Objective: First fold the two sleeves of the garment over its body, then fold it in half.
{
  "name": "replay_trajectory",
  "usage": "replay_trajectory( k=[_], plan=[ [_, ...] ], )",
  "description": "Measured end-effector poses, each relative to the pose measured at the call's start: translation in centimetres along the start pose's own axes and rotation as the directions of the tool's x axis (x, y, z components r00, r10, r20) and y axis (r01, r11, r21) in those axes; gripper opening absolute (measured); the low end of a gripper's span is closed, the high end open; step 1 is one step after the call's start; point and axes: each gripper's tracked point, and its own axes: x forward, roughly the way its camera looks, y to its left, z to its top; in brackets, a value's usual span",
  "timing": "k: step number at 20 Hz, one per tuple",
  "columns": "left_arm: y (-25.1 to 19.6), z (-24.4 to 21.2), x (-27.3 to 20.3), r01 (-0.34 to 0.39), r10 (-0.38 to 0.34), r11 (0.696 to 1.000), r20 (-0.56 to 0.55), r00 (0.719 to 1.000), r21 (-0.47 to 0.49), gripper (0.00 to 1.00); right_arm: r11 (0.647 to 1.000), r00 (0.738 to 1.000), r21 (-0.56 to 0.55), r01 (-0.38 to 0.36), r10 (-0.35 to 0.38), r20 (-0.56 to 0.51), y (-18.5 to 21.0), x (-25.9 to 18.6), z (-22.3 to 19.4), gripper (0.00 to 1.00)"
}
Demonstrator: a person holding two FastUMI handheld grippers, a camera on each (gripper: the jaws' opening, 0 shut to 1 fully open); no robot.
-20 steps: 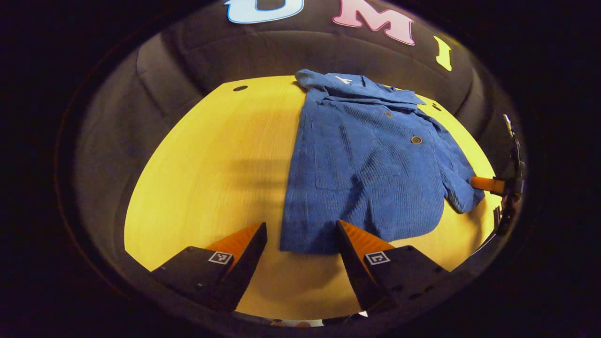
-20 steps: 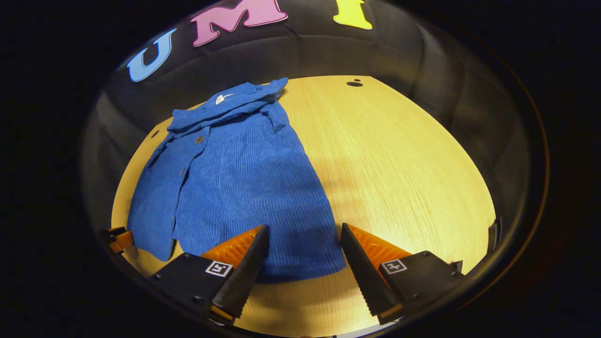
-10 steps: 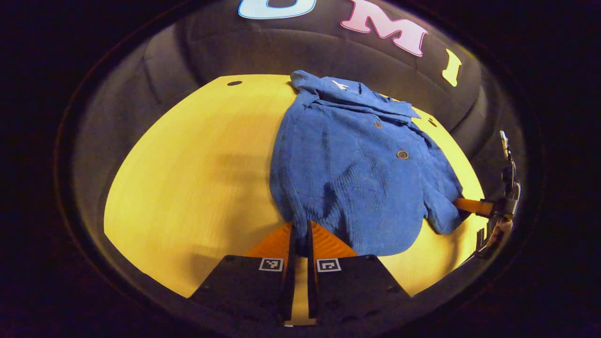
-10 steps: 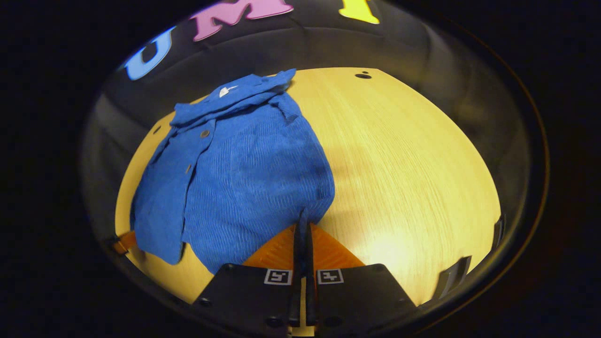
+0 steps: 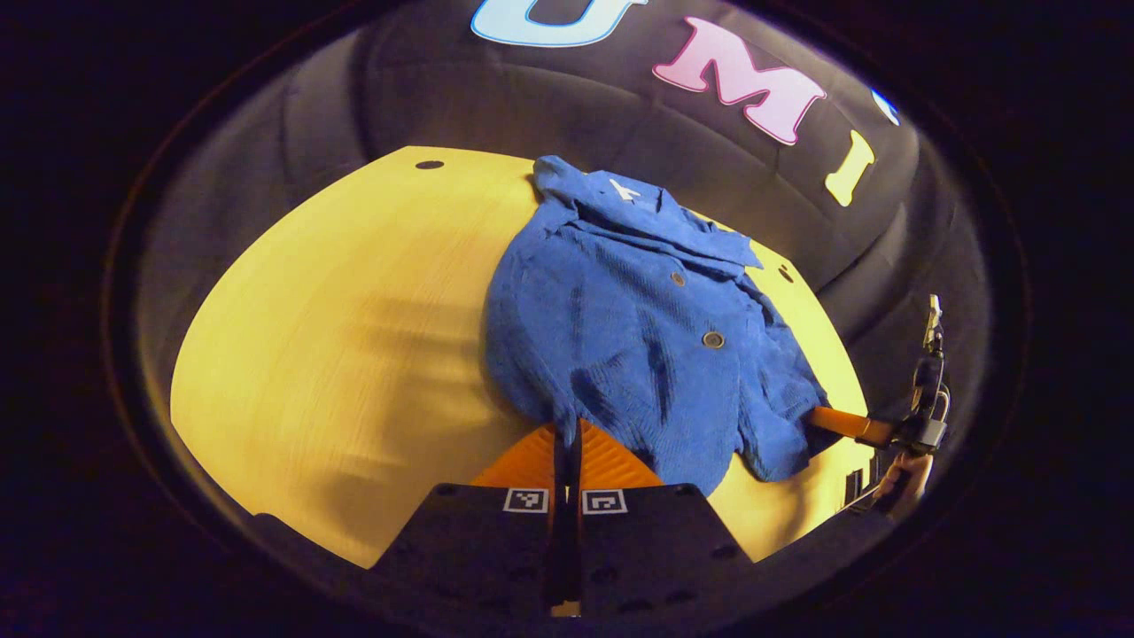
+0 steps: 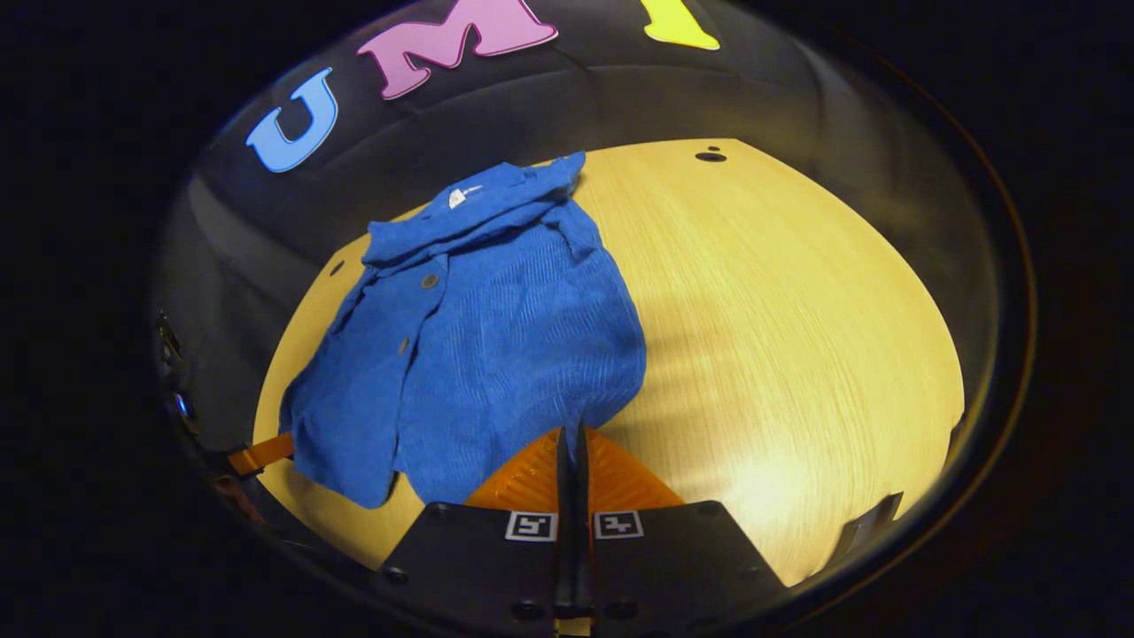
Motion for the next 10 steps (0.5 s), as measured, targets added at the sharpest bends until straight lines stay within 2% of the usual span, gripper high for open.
replay_trajectory(
  k=[3, 7, 10],
  plan=[
    [-1.1, 3.5, -0.4, 0.028, -0.029, 1.0, 0.046, 0.999, 0.011, 0.0, 0.999, 0.998, -0.028, -0.018, 0.02, 0.067, 1.2, -0.7, 4.2, 0.01],
    [-1.9, 8.9, -0.2, 0.013, -0.024, 0.997, 0.128, 0.991, 0.08, 0.0, 0.997, 0.983, -0.071, -0.03, 0.043, 0.179, 2.9, -0.7, 10.6, 0.01],
    [-2.6, 12.8, 1.1, 0.023, -0.039, 0.996, 0.185, 0.982, 0.09, 0.0, 0.994, 0.969, -0.091, -0.052, 0.072, 0.235, 4.3, 0.0, 14.7, 0.01]
  ],
)
